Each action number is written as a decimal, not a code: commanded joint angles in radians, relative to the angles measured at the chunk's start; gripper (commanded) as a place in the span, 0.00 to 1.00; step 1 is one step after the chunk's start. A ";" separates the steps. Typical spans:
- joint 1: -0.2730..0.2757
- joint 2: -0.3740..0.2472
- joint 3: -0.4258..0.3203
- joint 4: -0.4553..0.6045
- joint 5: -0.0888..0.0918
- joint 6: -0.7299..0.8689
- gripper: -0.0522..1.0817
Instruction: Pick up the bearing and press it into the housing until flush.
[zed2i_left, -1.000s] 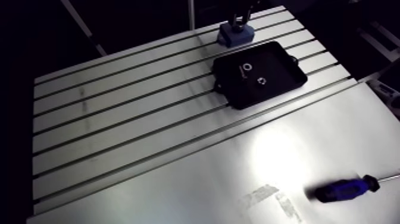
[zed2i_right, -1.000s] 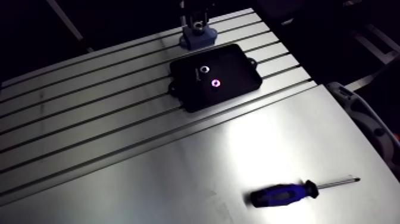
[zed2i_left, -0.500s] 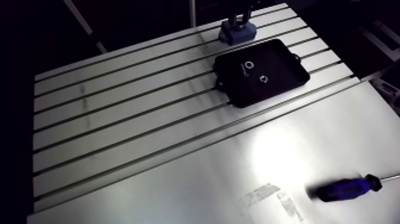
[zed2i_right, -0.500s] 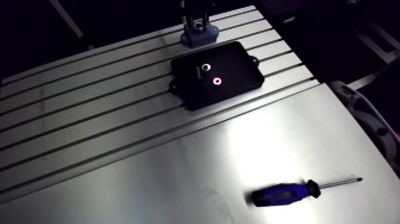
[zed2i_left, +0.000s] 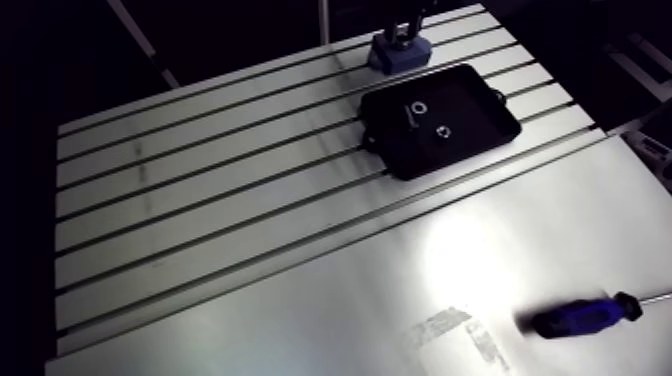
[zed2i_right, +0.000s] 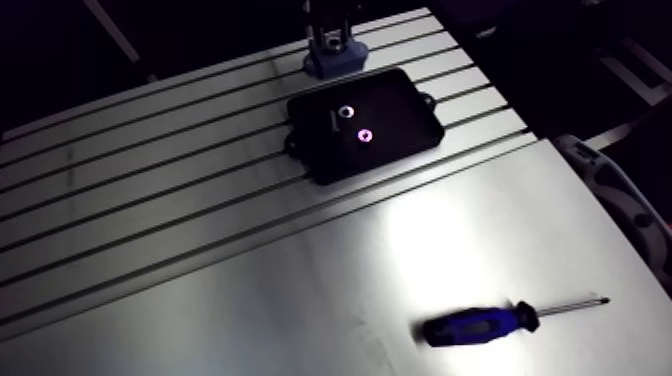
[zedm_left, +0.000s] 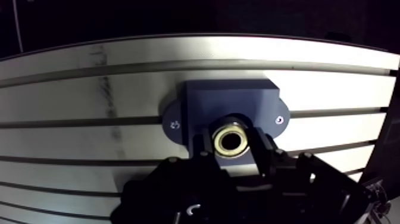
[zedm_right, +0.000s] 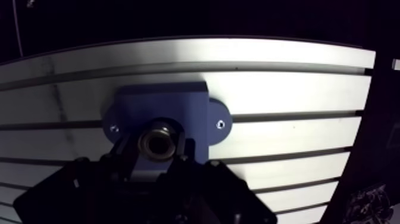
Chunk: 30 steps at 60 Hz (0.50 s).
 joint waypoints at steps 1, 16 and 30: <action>0.000 0.003 0.000 0.000 -0.001 0.000 0.57; 0.000 0.003 -0.006 0.001 -0.001 0.000 0.57; 0.000 0.004 -0.009 0.001 -0.001 0.000 0.57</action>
